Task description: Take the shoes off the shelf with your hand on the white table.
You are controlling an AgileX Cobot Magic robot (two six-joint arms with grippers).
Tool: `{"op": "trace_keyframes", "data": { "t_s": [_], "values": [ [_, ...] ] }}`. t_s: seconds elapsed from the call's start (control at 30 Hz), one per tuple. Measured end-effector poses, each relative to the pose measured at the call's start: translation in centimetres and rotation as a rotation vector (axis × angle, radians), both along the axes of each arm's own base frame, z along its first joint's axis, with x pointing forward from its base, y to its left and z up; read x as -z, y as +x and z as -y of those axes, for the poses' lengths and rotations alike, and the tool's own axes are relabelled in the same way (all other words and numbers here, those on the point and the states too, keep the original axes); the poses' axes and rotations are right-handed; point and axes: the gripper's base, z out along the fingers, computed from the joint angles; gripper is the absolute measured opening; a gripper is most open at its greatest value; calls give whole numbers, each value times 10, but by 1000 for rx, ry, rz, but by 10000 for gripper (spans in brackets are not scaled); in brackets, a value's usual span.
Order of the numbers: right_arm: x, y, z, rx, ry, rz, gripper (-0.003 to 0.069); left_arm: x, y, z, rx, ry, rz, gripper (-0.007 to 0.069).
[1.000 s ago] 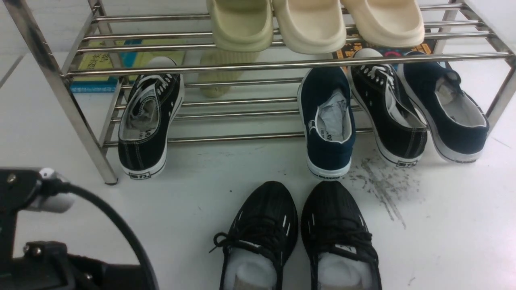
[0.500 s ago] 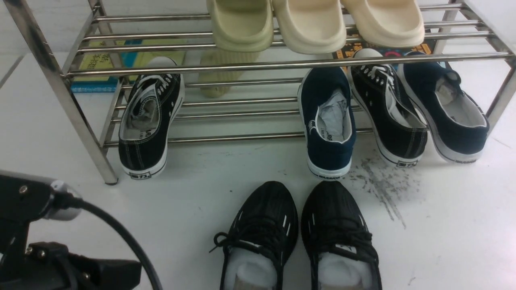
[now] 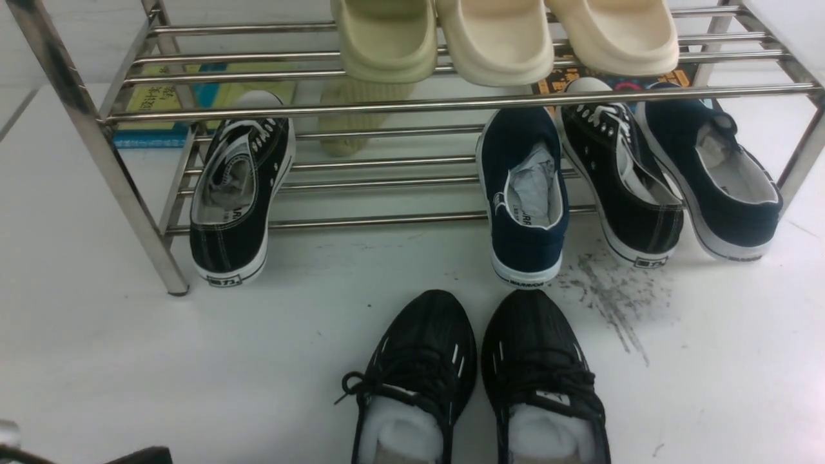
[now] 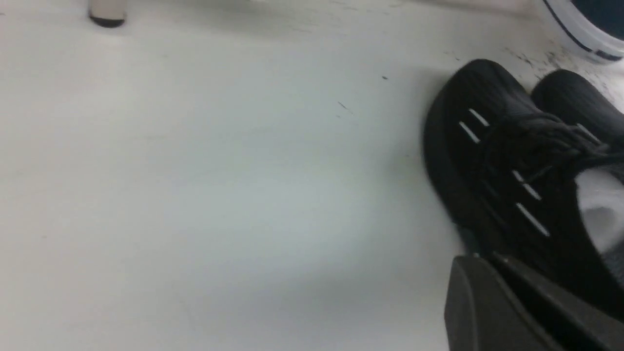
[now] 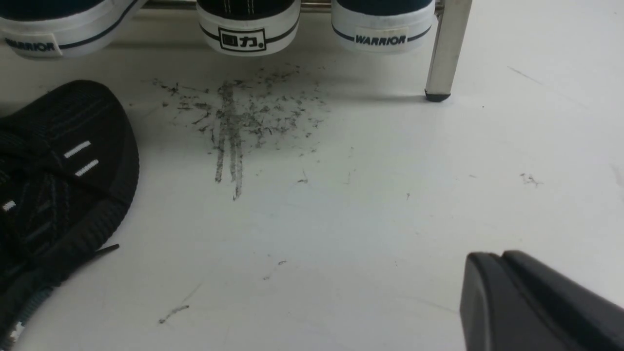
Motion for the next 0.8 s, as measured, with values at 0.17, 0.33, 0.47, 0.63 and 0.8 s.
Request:
{"op": "trace_keyframes", "data": {
  "t_s": [0.17,0.33,0.47,0.63,0.8],
  "values": [
    [0,0,0,0,0,0,46,10,-1,-12,-135,52,55,53],
    [0,0,0,0,0,-1,48,12,-9,-25,-283,88,60,58],
    [0,0,0,0,0,-1,48,25,-15,-31,-397,60,38,65],
    [0,0,0,0,1,-1,48,33,-15,-33,-432,55,75,72],
    [0,0,0,0,0,-1,48,33,-15,-34,-434,63,85,73]
  ]
}}
